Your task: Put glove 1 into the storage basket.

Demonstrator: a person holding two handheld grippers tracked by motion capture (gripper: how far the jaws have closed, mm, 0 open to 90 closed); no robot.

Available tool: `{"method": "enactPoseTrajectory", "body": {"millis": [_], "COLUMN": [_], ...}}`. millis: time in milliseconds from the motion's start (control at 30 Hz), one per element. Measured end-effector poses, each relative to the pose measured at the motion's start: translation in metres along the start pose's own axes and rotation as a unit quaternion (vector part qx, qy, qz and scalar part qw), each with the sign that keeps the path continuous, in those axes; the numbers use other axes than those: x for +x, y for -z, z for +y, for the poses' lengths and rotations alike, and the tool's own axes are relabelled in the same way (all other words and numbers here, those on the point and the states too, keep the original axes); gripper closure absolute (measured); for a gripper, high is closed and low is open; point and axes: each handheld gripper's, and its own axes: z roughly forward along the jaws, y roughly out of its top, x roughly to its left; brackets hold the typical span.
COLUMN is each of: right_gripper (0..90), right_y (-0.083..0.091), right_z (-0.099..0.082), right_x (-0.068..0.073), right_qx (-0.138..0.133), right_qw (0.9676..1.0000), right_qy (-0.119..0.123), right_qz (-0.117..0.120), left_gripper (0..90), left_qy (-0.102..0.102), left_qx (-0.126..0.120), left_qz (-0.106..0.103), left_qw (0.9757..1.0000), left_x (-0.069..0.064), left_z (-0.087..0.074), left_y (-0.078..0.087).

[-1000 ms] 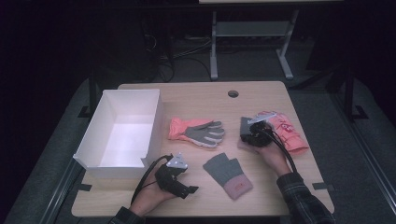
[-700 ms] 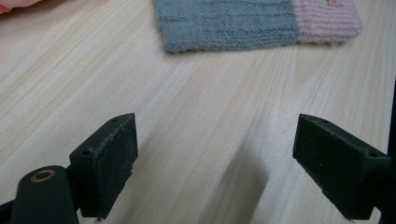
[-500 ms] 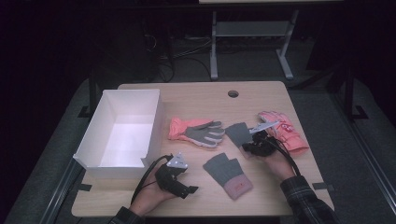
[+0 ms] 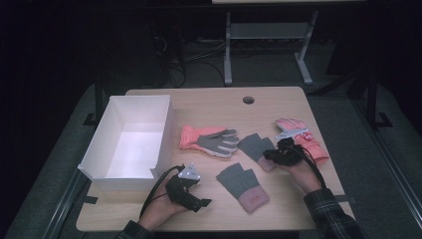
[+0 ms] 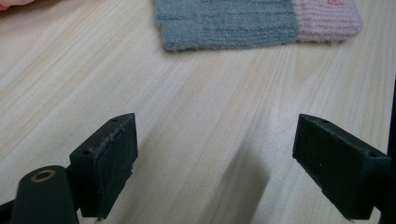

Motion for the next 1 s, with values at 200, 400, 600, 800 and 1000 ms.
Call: {"method": "enactPoseTrajectory", "body": {"millis": [200, 400, 600, 800, 1000], "right_gripper": [72.0, 65.5, 76.4, 86.4, 86.9], "right_y": [-0.009, -0.028, -0.030, -0.030, -0.023], "right_z": [0.011, 0.008, 0.007, 0.006, 0.007], "right_x": [-0.011, -0.015, -0.007, -0.007, -0.009], "right_qx": [-0.012, 0.022, 0.022, 0.018, 0.007], "right_qw": [0.9997, 0.9991, 0.9990, 0.9992, 0.9996], "right_qy": [-0.020, -0.035, -0.005, 0.003, -0.002], "right_qz": [-0.004, -0.005, -0.040, -0.036, -0.029], "left_gripper": [13.7, 13.7, 13.7, 13.7, 13.7], "left_qy": [0.002, 0.000, -0.002, -0.001, -0.001], "left_qx": [-0.002, 0.002, 0.005, 0.006, 0.006], "left_qz": [0.002, -0.002, -0.001, -0.003, -0.004], "left_qw": [1.0000, 1.0000, 1.0000, 1.0000, 1.0000], "left_x": [0.000, -0.001, -0.001, -0.002, -0.002], "left_z": [0.000, 0.000, 0.000, 0.000, 0.001], "left_y": [0.000, -0.002, -0.002, -0.003, -0.003]}}
